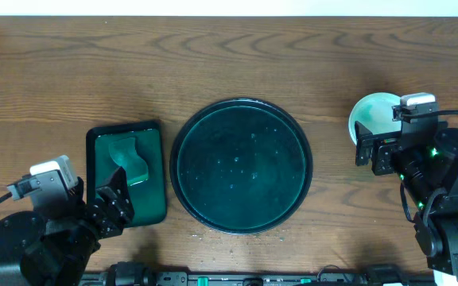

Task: Clean dirty plates on tray and stack at the side

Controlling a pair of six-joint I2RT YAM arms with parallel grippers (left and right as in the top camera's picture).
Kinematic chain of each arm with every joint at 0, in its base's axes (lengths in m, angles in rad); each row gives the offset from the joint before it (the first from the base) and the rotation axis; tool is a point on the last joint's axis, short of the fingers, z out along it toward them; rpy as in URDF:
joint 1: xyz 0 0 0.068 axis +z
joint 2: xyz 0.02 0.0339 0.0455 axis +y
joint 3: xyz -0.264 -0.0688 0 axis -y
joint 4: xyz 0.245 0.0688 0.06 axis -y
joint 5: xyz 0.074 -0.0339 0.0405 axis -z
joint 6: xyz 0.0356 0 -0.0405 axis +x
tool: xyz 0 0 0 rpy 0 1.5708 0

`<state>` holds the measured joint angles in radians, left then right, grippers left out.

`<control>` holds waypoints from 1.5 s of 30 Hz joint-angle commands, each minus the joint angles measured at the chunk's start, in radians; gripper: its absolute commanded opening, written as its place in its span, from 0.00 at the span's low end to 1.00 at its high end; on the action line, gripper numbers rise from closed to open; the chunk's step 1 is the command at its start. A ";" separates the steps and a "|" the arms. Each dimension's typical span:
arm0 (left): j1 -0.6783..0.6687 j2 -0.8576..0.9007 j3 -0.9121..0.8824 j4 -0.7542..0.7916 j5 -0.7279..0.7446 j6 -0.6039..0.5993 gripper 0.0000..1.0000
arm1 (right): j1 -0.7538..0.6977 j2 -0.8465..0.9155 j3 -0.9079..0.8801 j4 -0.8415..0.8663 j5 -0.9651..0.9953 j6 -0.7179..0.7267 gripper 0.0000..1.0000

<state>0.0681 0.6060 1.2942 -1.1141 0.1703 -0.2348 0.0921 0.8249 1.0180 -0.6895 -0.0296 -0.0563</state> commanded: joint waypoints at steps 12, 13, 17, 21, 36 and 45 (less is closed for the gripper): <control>-0.002 0.001 -0.006 -0.007 -0.005 0.013 0.85 | 0.007 0.000 0.002 -0.004 0.005 -0.013 0.99; -0.002 0.001 -0.006 -0.007 -0.005 0.013 0.85 | 0.007 0.000 0.002 -0.004 0.005 -0.012 0.99; -0.002 0.001 -0.006 -0.007 -0.005 0.013 0.85 | 0.007 0.000 0.002 -0.004 0.005 -0.012 0.99; -0.002 0.001 -0.006 -0.007 -0.005 0.013 0.85 | 0.007 0.000 0.002 -0.004 0.006 -0.012 0.99; -0.002 0.001 -0.006 -0.011 -0.005 0.013 0.86 | 0.007 0.000 0.002 -0.004 0.005 -0.013 0.99; -0.009 -0.001 -0.030 0.043 -0.006 0.014 0.86 | 0.007 0.000 0.002 -0.004 0.006 -0.012 0.99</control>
<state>0.0677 0.6064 1.2903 -1.1053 0.1703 -0.2314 0.0921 0.8246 1.0180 -0.6914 -0.0296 -0.0566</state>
